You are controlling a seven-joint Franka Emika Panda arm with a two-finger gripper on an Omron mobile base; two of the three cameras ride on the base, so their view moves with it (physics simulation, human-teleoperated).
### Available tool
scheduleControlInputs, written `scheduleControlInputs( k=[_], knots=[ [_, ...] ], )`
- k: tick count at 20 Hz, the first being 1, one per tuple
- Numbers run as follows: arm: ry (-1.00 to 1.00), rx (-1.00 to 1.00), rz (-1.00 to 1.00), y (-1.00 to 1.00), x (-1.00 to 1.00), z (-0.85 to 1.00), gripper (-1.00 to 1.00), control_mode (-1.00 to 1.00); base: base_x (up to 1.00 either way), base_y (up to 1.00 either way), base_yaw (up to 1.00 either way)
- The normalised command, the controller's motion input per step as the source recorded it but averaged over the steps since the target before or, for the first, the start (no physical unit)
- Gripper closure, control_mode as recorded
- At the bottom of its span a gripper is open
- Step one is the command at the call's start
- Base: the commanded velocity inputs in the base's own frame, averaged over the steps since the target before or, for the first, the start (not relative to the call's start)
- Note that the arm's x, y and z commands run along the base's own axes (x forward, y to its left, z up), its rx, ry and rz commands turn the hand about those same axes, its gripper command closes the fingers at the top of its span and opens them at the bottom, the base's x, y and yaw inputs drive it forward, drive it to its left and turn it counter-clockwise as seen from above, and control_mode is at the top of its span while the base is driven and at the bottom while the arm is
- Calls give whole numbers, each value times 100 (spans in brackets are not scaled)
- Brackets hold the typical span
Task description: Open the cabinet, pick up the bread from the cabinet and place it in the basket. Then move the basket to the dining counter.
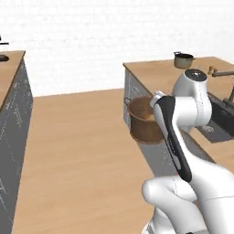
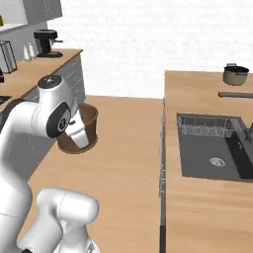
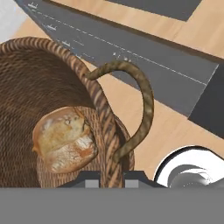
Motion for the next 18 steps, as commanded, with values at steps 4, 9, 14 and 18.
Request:
scheduleControlInputs(
  k=[4,9,14,18],
  knots=[
    [0,0,0,0,0,0,100,100,0,1,-98],
    [0,0,0,0,0,0,100,100,-3,4,-94],
    [0,0,0,0,0,0,100,100,-21,0,-92],
    [0,0,0,0,0,0,100,100,-24,-1,-85]
  ],
)
